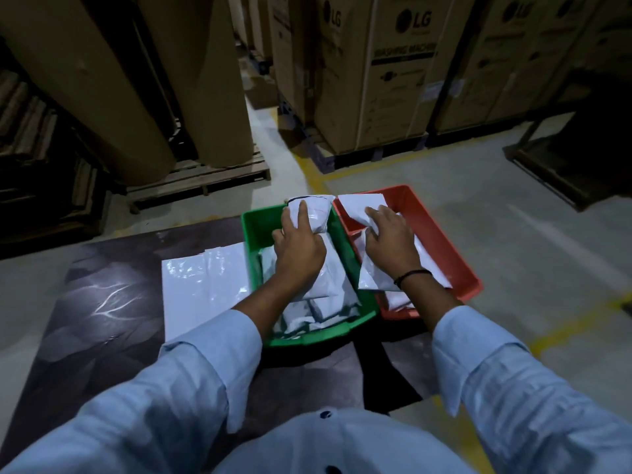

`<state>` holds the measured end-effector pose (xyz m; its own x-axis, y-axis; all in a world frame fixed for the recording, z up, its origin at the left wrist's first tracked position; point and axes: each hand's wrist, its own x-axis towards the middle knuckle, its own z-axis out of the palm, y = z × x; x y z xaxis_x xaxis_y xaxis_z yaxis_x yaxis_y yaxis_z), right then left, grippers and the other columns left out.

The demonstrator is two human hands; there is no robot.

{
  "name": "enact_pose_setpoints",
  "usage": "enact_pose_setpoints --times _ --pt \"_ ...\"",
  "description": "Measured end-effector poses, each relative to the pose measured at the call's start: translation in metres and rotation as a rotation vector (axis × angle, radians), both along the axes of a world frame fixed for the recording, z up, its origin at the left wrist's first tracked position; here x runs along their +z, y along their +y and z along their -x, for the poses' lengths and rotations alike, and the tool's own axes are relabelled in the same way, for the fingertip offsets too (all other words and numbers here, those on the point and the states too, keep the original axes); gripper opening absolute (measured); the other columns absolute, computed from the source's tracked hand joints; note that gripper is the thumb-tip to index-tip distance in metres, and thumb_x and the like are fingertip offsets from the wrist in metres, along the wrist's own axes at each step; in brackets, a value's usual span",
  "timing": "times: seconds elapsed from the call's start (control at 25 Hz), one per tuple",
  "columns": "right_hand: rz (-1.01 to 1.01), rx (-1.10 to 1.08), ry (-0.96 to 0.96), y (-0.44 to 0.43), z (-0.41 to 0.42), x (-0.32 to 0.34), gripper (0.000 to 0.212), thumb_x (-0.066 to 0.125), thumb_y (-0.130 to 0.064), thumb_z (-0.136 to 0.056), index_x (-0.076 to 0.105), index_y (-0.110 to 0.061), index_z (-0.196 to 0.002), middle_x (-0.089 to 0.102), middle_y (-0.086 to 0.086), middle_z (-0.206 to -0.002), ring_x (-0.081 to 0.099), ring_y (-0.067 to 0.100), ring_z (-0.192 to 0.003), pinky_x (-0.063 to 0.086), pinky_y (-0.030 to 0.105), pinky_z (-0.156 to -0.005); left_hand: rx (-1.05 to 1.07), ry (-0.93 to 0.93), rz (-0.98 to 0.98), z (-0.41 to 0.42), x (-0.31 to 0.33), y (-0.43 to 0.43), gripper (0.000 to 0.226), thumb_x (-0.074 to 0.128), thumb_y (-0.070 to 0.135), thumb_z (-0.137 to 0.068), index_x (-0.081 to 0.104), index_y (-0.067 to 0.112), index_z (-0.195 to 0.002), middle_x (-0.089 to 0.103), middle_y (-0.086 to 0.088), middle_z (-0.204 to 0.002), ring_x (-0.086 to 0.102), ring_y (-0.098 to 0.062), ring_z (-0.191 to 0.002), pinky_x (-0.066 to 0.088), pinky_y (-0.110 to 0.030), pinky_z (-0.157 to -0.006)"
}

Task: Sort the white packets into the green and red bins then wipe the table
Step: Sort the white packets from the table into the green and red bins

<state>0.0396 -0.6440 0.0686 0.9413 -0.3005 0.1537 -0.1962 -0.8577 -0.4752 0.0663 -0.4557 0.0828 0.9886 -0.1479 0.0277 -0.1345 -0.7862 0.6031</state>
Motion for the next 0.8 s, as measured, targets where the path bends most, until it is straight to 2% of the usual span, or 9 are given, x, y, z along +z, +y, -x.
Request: enact_pose_setpoints --times 0.24,0.48,0.6,0.68,0.8 --pt "0.091 0.018 0.046 -0.081 0.011 -0.006 0.055 0.053 -0.021 -0.091 0.047 -0.024 -0.145 0.043 0.014 -0.153 0.038 0.035 -0.139 0.030 0.049 -0.115 -0.022 0.053 0.020 0.012 0.005 -0.076 0.067 0.043 0.027 -0.104 0.010 0.025 -0.162 0.003 -0.013 -0.168 0.024 -0.047 -0.141 0.025 -0.051 -0.117" --pt "0.198 0.134 0.168 -0.114 0.006 -0.027 0.055 0.053 -0.028 -0.093 0.043 -0.022 -0.147 0.037 0.013 -0.155 0.034 0.036 -0.139 0.030 0.050 -0.111 0.029 0.095 0.021 0.015 0.004 -0.119 0.067 0.042 0.026 -0.104 0.010 0.025 -0.162 0.003 -0.013 -0.169 0.022 -0.046 -0.143 0.027 -0.051 -0.115" --pt "0.313 0.200 0.243 -0.113 0.001 -0.042 0.060 0.044 -0.038 -0.092 0.041 -0.017 -0.148 0.034 0.017 -0.156 0.029 0.044 -0.142 0.028 0.052 -0.114 0.091 0.116 0.024 0.014 0.002 -0.130 0.067 0.043 0.025 -0.103 0.010 0.026 -0.162 0.002 -0.012 -0.169 0.022 -0.047 -0.143 0.029 -0.052 -0.114" --pt "0.374 0.282 0.297 -0.109 -0.003 -0.057 0.061 0.036 -0.039 -0.093 0.039 -0.016 -0.149 0.032 0.020 -0.157 0.024 0.047 -0.144 0.022 0.054 -0.118 0.117 0.131 0.018 0.014 0.000 -0.134 0.068 0.043 0.025 -0.103 0.010 0.026 -0.163 0.002 -0.012 -0.169 0.023 -0.047 -0.142 0.029 -0.052 -0.114" --pt "0.426 0.387 0.443 -0.110 -0.003 -0.078 0.072 0.050 -0.040 -0.089 0.026 -0.018 -0.154 0.019 0.021 -0.162 0.014 0.050 -0.147 0.014 0.053 -0.120 0.149 0.142 -0.002 0.016 -0.002 -0.139 0.068 0.043 0.026 -0.104 0.009 0.026 -0.163 0.002 -0.013 -0.169 0.024 -0.046 -0.141 0.028 -0.051 -0.114"
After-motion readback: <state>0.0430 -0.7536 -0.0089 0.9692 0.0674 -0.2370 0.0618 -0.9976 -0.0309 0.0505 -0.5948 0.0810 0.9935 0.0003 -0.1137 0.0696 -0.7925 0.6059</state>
